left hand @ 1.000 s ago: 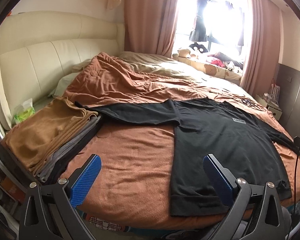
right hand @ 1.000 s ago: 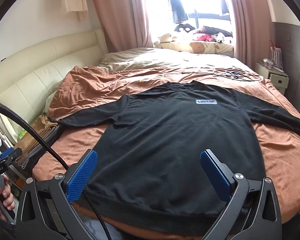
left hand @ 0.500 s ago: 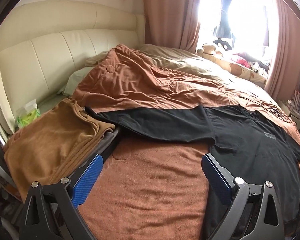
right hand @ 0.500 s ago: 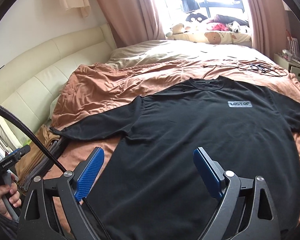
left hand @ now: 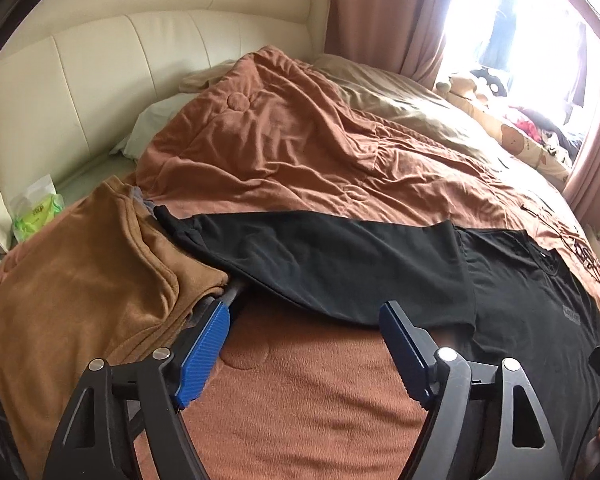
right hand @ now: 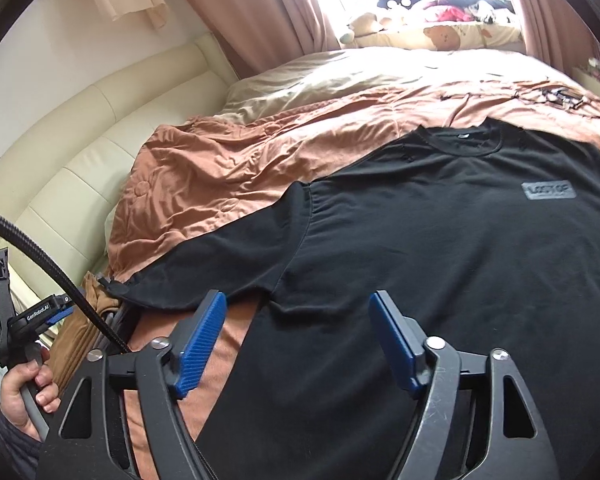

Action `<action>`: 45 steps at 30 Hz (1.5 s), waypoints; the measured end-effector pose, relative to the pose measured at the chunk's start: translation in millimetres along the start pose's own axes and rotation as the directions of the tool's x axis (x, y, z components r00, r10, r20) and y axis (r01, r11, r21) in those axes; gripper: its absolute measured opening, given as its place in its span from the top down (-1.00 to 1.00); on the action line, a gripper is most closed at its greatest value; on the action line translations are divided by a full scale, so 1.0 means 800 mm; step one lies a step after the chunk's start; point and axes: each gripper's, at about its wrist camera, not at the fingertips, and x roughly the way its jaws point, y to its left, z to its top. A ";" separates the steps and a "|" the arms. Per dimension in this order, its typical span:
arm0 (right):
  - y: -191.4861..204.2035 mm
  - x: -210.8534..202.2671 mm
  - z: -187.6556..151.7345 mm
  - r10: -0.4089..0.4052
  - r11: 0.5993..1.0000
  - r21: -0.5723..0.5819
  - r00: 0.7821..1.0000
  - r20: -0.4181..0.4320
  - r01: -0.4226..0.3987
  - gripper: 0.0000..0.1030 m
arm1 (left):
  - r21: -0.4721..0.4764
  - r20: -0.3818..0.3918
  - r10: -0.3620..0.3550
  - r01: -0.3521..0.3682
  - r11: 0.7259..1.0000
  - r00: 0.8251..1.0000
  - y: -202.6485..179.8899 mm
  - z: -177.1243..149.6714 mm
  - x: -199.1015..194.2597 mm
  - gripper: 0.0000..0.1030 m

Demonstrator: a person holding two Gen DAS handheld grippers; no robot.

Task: Fold small clothes
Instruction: 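Lower the left tool onto the sleeve cuff and close it, then carry the held sleeve across the shirt body with the left tool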

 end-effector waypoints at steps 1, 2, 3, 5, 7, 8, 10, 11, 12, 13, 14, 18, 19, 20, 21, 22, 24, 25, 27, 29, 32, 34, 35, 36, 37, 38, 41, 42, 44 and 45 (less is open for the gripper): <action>-0.002 0.010 0.003 0.000 1.000 0.006 1.000 -0.009 0.000 -0.25 | -0.019 -0.009 -0.001 0.001 1.000 1.000 0.002 0.004 0.009 -0.52; -0.004 0.021 0.007 -0.001 1.000 0.012 1.000 -0.020 0.001 -0.25 | -0.039 -0.014 -0.005 0.004 0.999 1.000 0.005 0.007 0.017 -0.49; -0.007 0.030 0.010 -0.002 1.000 0.023 1.000 -0.030 0.003 -0.24 | -0.062 -0.022 -0.007 0.006 0.998 1.000 0.008 0.011 0.026 -0.47; -0.010 0.048 0.016 -0.015 0.998 0.054 0.999 -0.050 0.017 -0.24 | -0.099 -0.047 0.004 -0.008 0.995 0.999 0.013 0.017 0.044 -0.35; -0.014 0.067 0.022 0.000 0.995 0.098 0.998 -0.066 0.006 -0.24 | -0.126 -0.065 0.029 -0.037 0.991 0.997 0.016 0.020 0.059 -0.28; -0.016 0.079 0.026 0.012 0.994 0.113 0.997 -0.080 -0.003 -0.24 | -0.143 -0.073 0.040 -0.050 0.988 0.997 0.018 0.021 0.067 -0.26; -0.018 0.095 0.032 0.017 0.992 0.127 0.995 -0.097 -0.005 -0.24 | -0.170 -0.091 0.050 -0.065 0.983 0.995 0.021 0.023 0.083 -0.21; -0.018 0.104 0.036 0.023 0.992 0.129 0.994 -0.105 -0.009 -0.24 | -0.179 -0.101 0.060 -0.078 0.981 0.993 0.022 0.023 0.091 -0.20; -0.019 0.109 0.038 0.029 0.991 0.133 0.993 -0.111 -0.014 -0.24 | -0.183 -0.114 0.078 -0.098 0.978 0.990 0.022 0.021 0.098 -0.19; -0.020 0.117 0.041 0.037 0.990 0.139 0.992 -0.118 -0.021 -0.24 | -0.184 -0.126 0.098 -0.121 0.975 0.987 0.023 0.021 0.106 -0.17; -0.023 0.126 0.045 0.044 0.989 0.144 0.991 -0.127 -0.025 -0.24 | -0.187 -0.136 0.116 -0.141 0.972 0.984 0.022 0.020 0.113 -0.14; -0.032 0.161 0.051 0.048 0.985 0.171 0.985 -0.166 -0.019 -0.11 | -0.191 -0.164 0.168 -0.199 0.961 0.972 0.021 0.015 0.144 -0.12; -0.034 0.171 0.052 0.068 0.981 0.189 0.981 -0.181 -0.034 -0.02 | -0.190 -0.170 0.181 -0.212 0.959 0.969 0.021 0.015 0.151 -0.12; -0.035 0.182 0.053 0.078 0.979 0.198 0.979 -0.189 -0.040 0.01 | -0.191 -0.173 0.184 -0.216 0.957 0.968 0.020 0.015 0.158 -0.10; -0.036 0.190 0.054 0.084 0.978 0.203 0.977 -0.196 -0.044 0.06 | -0.189 -0.173 0.189 -0.220 0.957 0.967 0.019 0.016 0.165 -0.08; -0.037 0.198 0.056 0.092 0.977 0.208 0.975 -0.202 -0.049 0.10 | -0.182 -0.171 0.201 -0.231 0.956 0.965 0.018 0.017 0.172 -0.02; -0.041 0.212 0.058 0.105 0.973 0.223 0.971 -0.214 -0.057 0.23 | -0.172 -0.171 0.238 -0.267 0.948 0.956 0.016 0.021 0.185 0.21; -0.044 0.219 0.059 0.111 0.970 0.236 0.969 -0.220 -0.058 0.27 | -0.171 -0.176 0.251 -0.281 0.944 0.952 0.016 0.023 0.192 0.70; -0.050 0.233 0.059 0.143 0.960 0.270 0.964 -0.225 -0.080 0.37 | -0.183 -0.188 0.247 -0.281 0.942 0.951 0.018 0.027 0.202 0.83; -0.056 0.246 0.058 0.168 0.951 0.293 0.958 -0.235 -0.095 0.43 | -0.197 -0.155 0.216 -0.244 0.950 0.964 0.015 0.034 0.198 0.88; -0.059 0.258 0.058 0.198 0.942 0.316 0.952 -0.234 -0.118 0.51 | -0.179 -0.077 0.202 -0.212 0.961 0.976 0.004 0.050 0.181 0.89; -0.059 0.264 0.057 0.217 0.937 0.323 0.948 -0.232 -0.136 0.53 | -0.183 -0.047 0.161 -0.167 0.969 0.986 -0.001 0.064 0.173 0.89; -0.059 0.268 0.057 0.227 0.934 0.325 0.946 -0.231 -0.144 0.54 | -0.184 -0.036 0.142 -0.147 0.972 0.989 -0.004 0.071 0.170 0.89; -0.058 0.271 0.055 0.239 0.931 0.330 0.943 -0.233 -0.155 0.58 | -0.182 -0.023 0.127 -0.129 0.975 0.992 -0.007 0.080 0.166 0.90; -0.055 0.276 0.054 0.257 0.926 0.336 0.937 -0.236 -0.170 0.67 | -0.180 -0.011 0.117 -0.117 0.977 0.993 -0.011 0.087 0.162 0.90; -0.055 0.278 0.051 0.269 0.922 0.343 0.933 -0.239 -0.178 0.73 | -0.178 0.006 0.101 -0.098 0.979 0.995 -0.014 0.095 0.156 0.90; -0.053 0.291 0.043 0.293 0.910 0.370 0.921 -0.256 -0.186 0.85 | -0.154 0.063 0.054 -0.044 0.987 0.997 -0.031 0.120 0.138 0.90; -0.052 0.296 0.040 0.304 0.905 0.378 0.916 -0.261 -0.193 0.89 | -0.141 0.083 0.037 -0.026 0.990 0.996 -0.040 0.128 0.129 0.90; -0.052 0.303 0.035 0.326 0.895 0.397 0.906 -0.269 -0.204 0.92 | -0.117 0.114 0.000 0.013 0.993 0.993 -0.055 0.141 0.114 0.90; -0.051 0.305 0.035 0.330 0.893 0.400 0.904 -0.270 -0.207 0.92 | -0.107 0.127 -0.021 0.035 0.994 0.992 -0.063 0.147 0.106 0.90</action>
